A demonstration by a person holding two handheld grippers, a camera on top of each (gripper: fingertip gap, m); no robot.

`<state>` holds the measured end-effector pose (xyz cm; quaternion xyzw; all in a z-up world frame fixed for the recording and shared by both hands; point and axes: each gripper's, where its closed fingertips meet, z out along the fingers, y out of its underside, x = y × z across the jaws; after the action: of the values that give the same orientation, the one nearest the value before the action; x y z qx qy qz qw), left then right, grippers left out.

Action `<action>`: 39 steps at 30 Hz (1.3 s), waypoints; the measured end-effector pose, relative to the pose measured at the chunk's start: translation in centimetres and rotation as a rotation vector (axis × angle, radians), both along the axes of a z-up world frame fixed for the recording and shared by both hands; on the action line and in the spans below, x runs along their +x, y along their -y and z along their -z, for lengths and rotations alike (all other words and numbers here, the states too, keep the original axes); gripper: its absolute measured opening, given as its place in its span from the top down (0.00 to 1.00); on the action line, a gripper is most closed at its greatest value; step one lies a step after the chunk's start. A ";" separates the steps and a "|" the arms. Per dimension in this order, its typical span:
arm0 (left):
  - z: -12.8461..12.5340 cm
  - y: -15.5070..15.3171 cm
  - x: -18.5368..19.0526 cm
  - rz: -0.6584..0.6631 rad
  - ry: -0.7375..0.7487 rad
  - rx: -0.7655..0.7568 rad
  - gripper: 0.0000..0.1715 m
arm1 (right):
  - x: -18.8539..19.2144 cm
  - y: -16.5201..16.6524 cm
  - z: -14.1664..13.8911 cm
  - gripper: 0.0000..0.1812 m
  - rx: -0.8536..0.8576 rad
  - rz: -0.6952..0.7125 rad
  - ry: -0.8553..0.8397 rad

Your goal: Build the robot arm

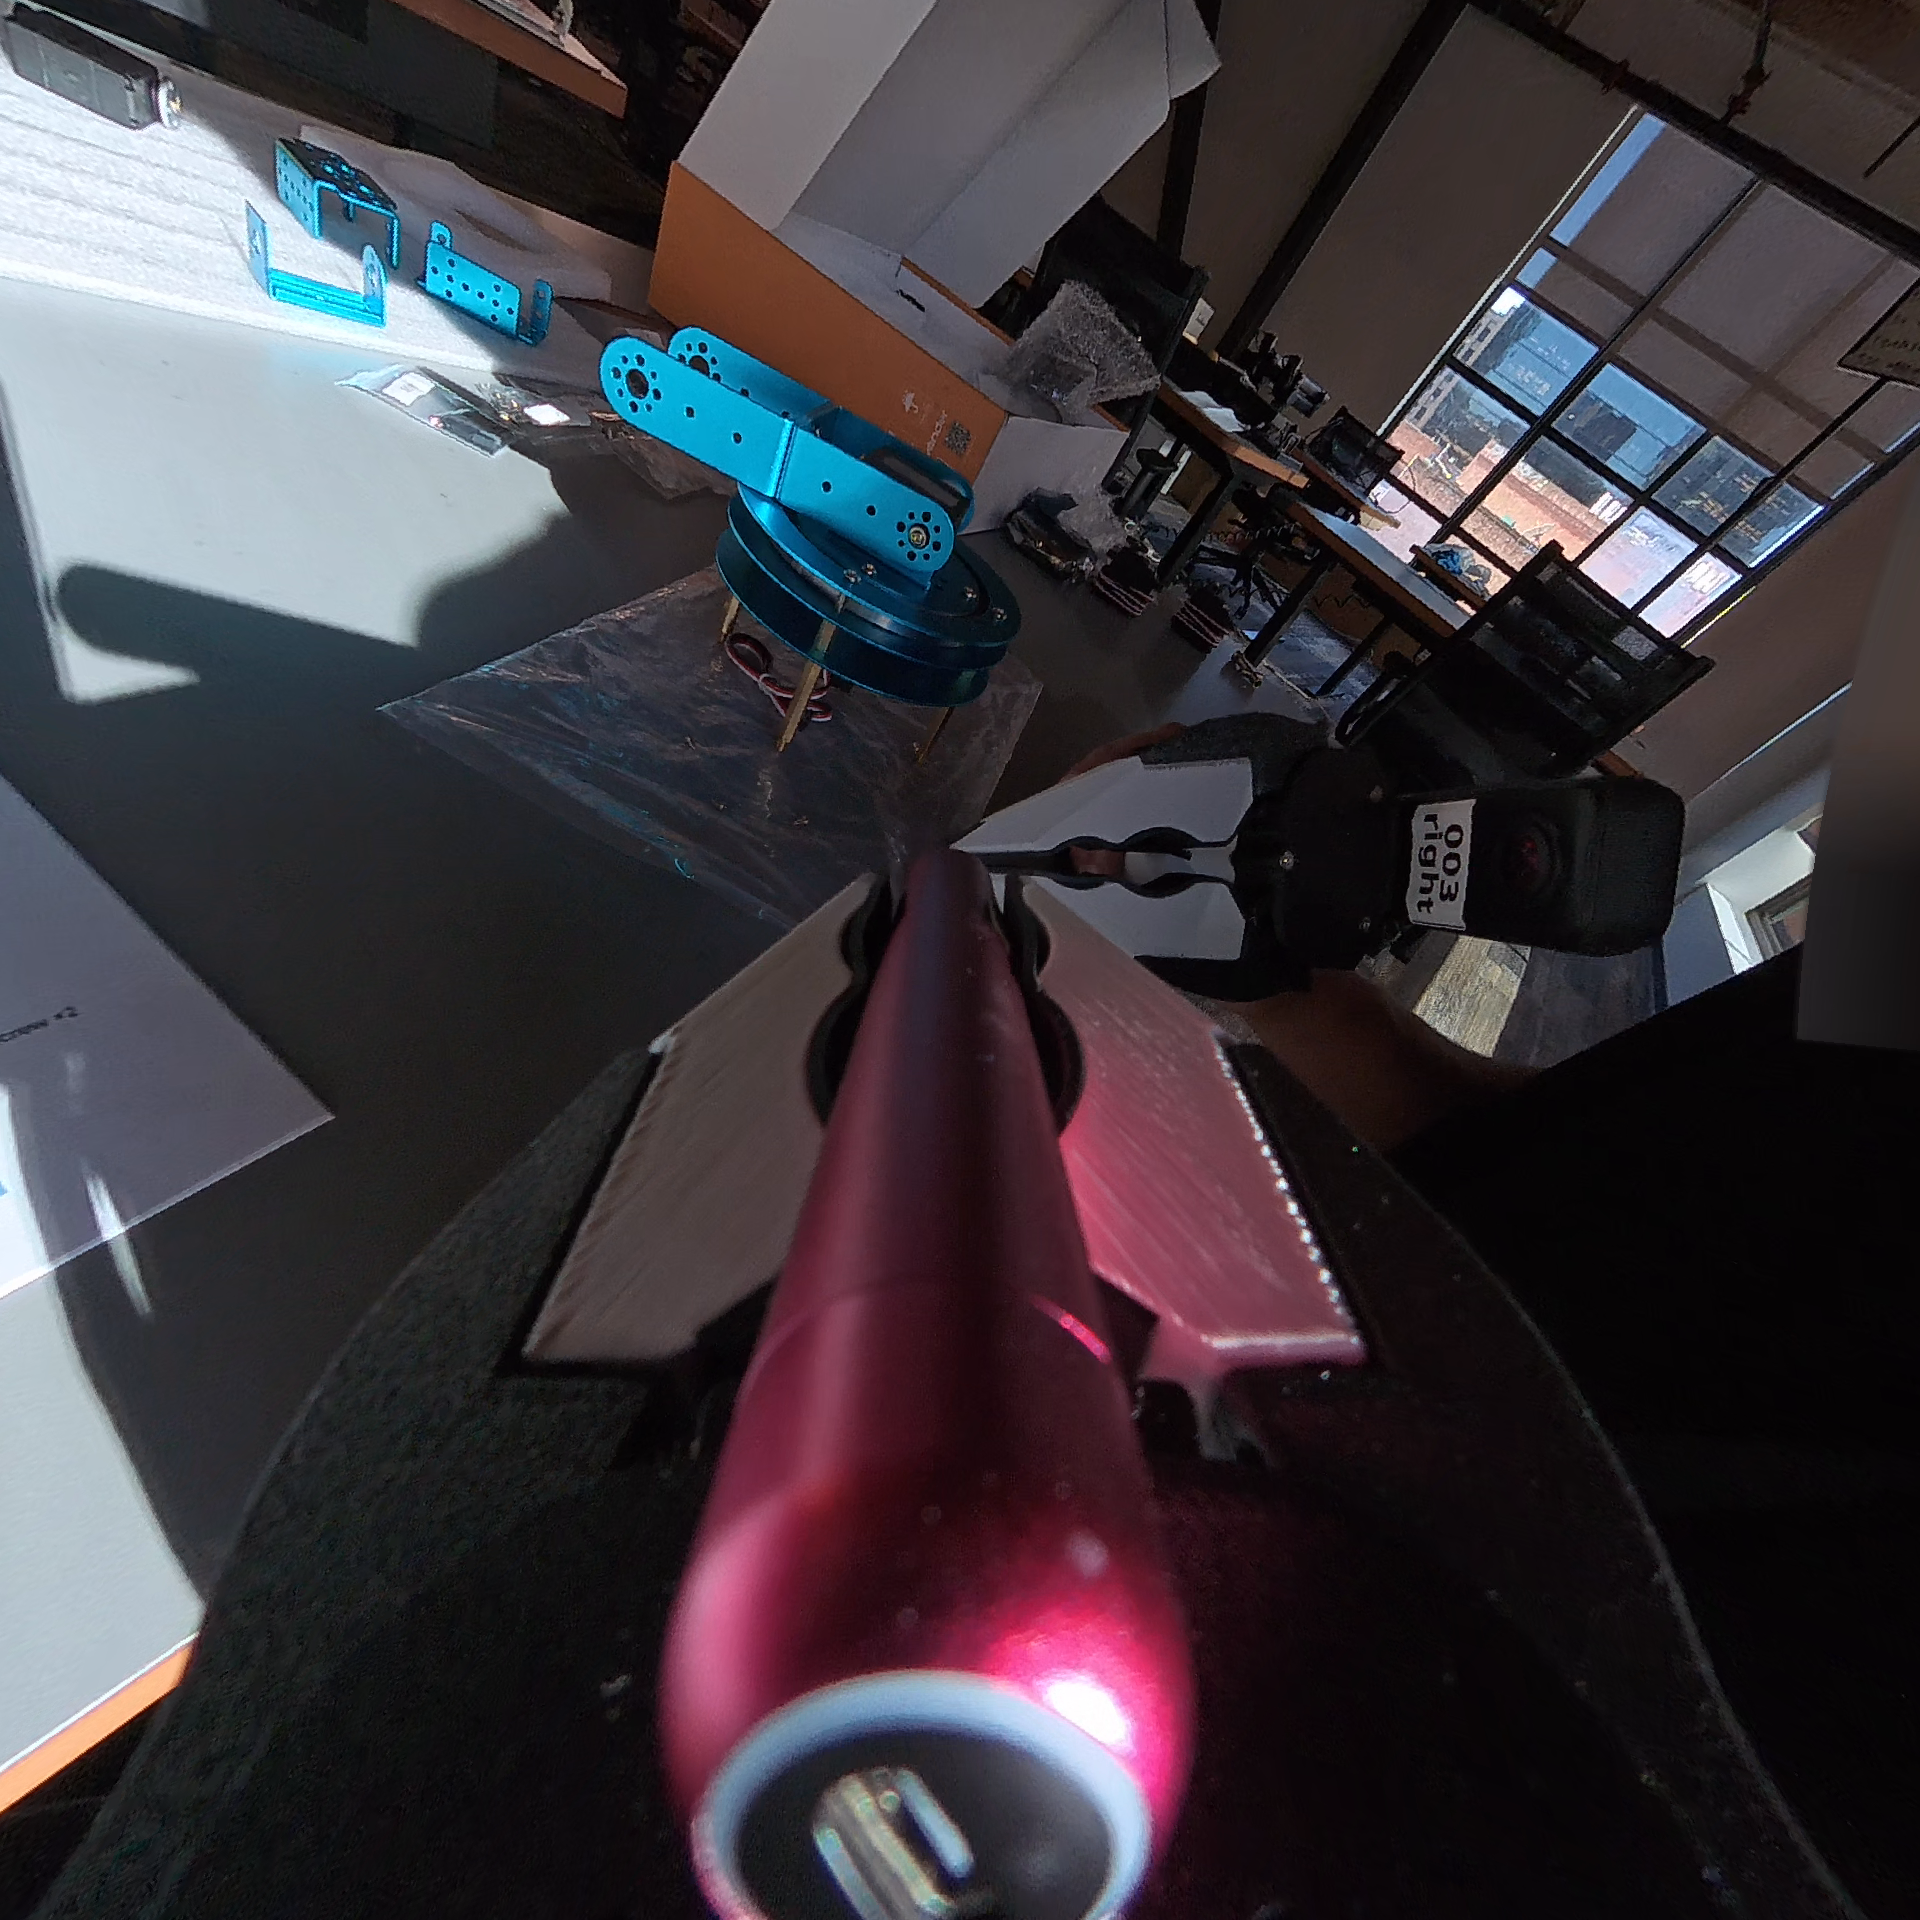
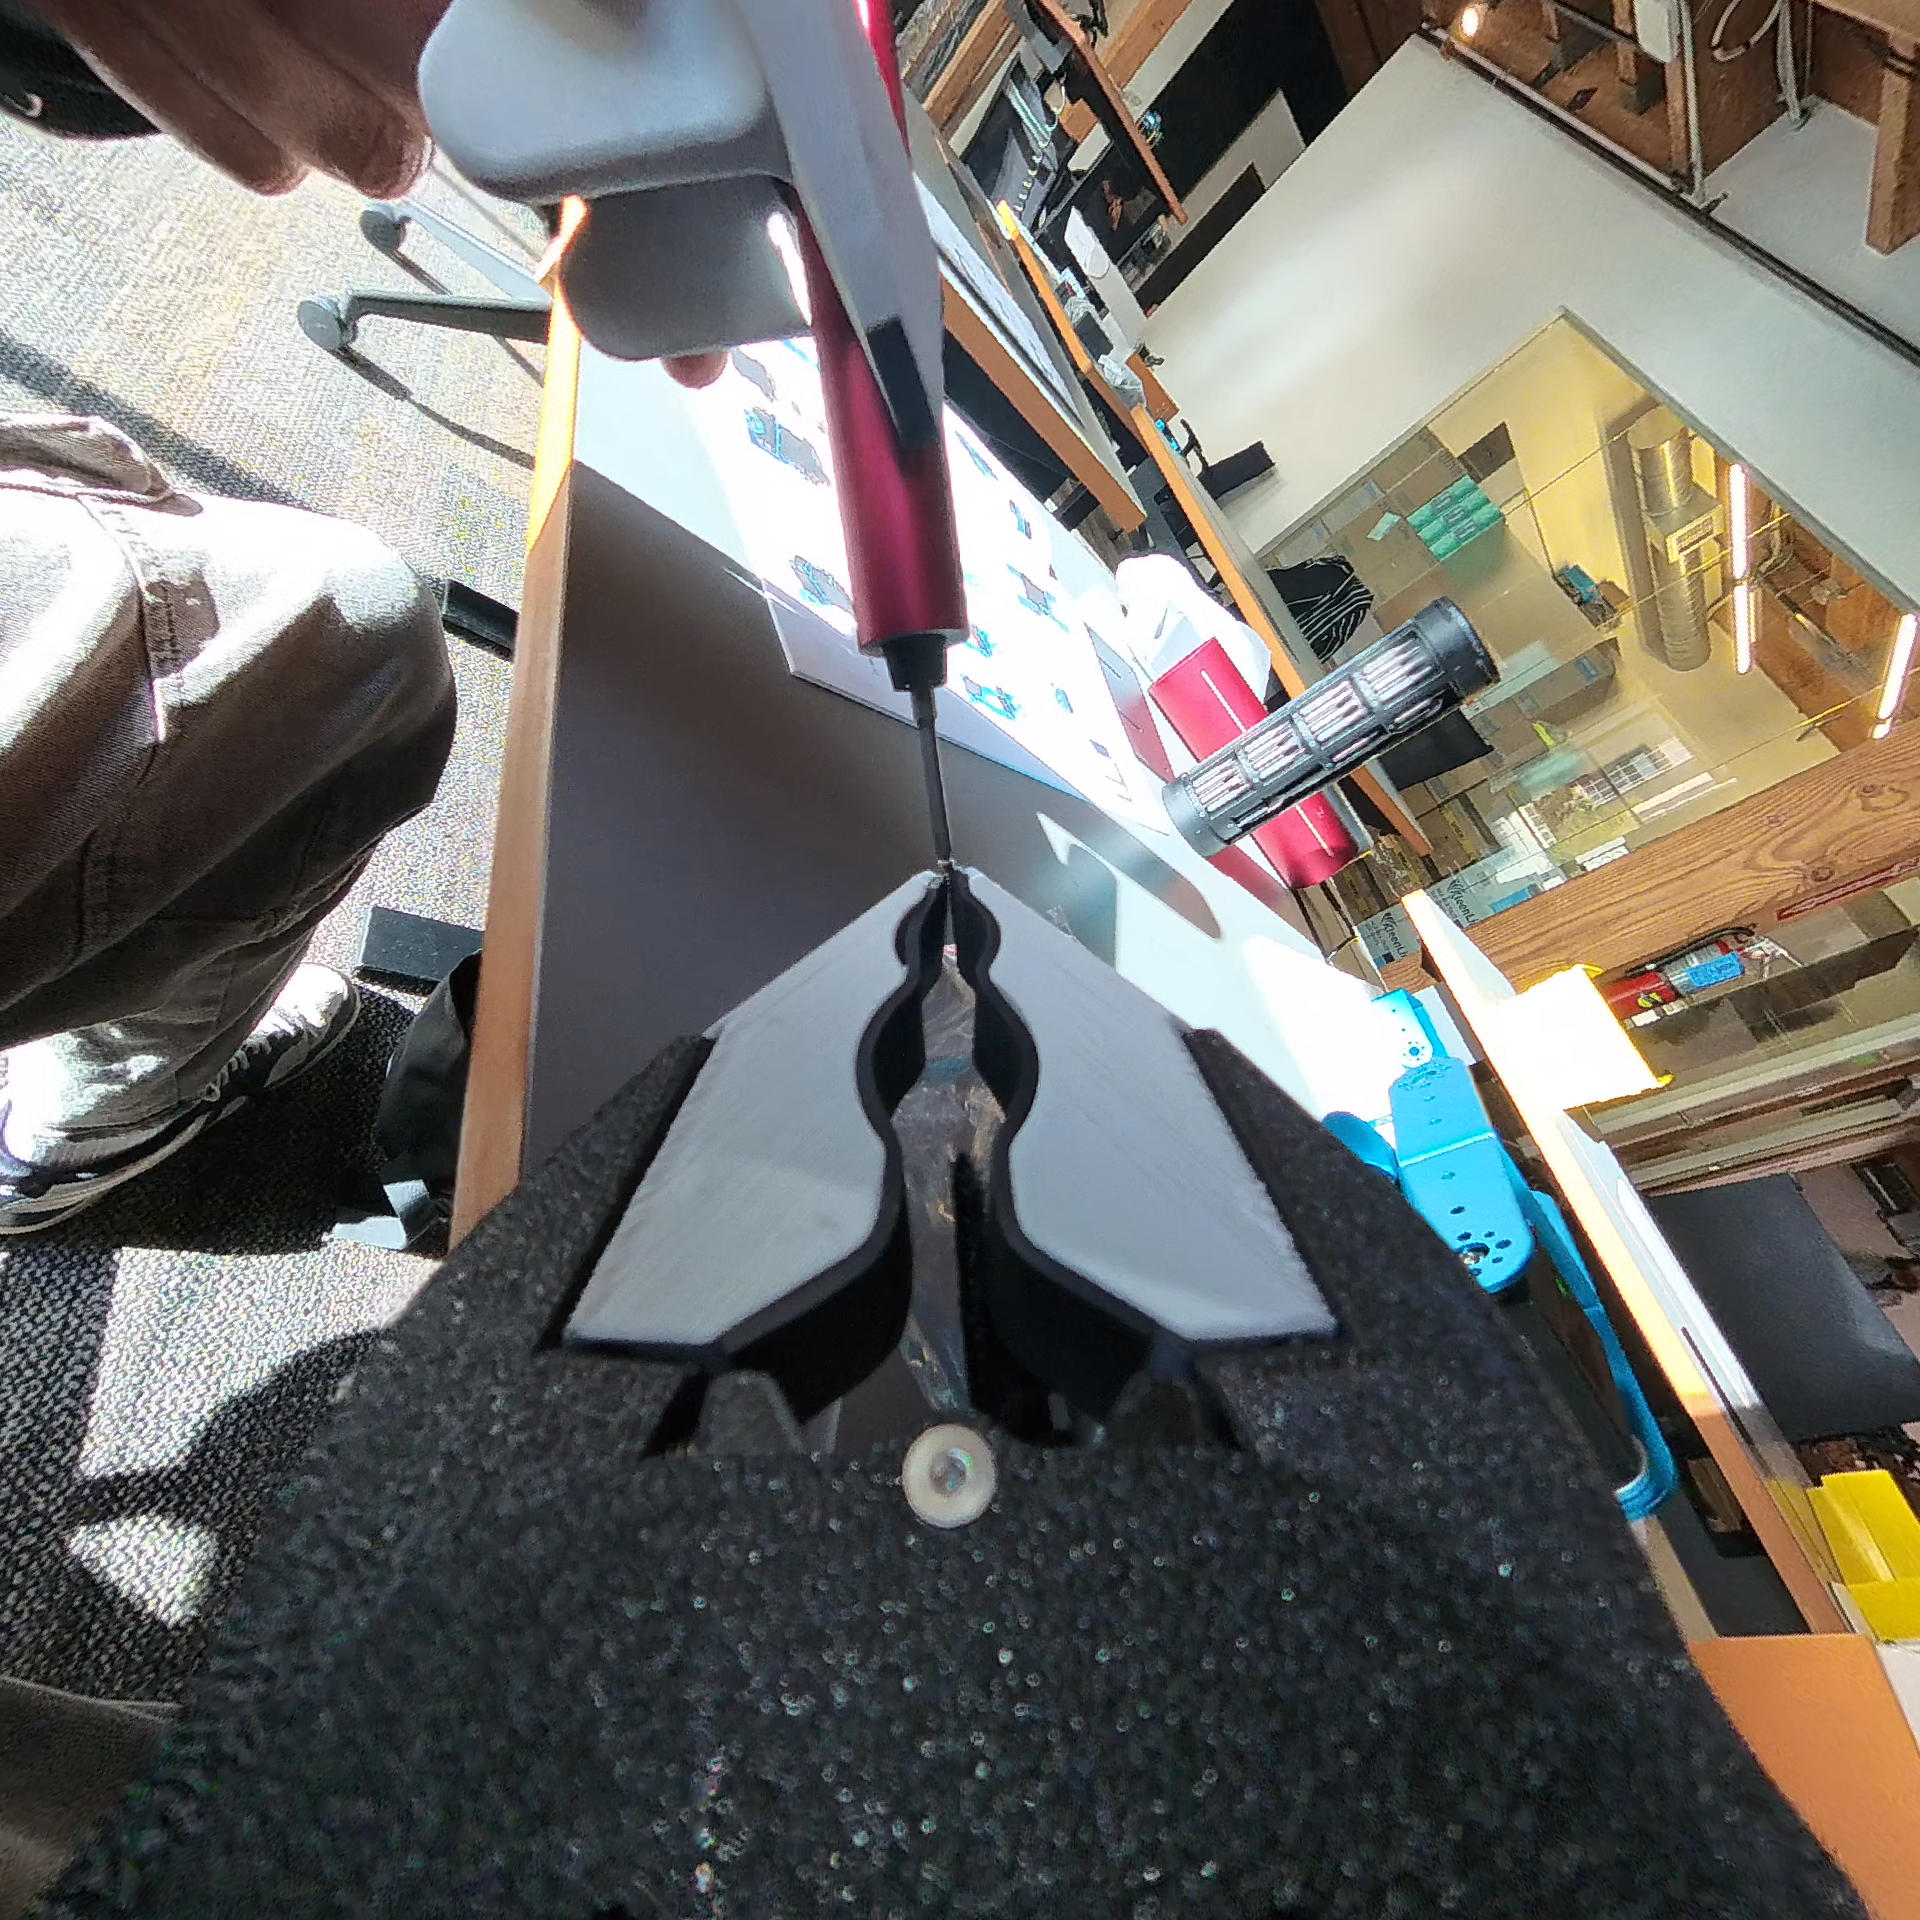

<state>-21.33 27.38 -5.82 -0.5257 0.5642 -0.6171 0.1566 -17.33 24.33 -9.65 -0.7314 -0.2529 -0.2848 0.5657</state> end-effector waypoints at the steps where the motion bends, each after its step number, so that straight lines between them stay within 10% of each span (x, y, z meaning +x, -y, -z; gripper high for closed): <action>1: 0.0 0.0 0.0 0.002 -0.001 0.003 0.87 | -0.1 0.0 0.0 1.00 0.000 0.000 0.009; 31: 0.4 -0.8 0.2 -0.043 0.011 -0.091 0.88 | 0.4 -0.2 0.6 0.86 -0.012 0.092 0.030; 39: -1.7 -0.9 3.4 -0.081 0.117 -0.206 0.87 | 6.9 4.0 -4.8 0.71 0.171 0.198 -0.358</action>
<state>-17.95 28.30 -4.10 -0.5246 0.4662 -0.6944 0.1592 -10.44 20.35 -4.81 -0.7409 -0.0504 -0.2249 0.6309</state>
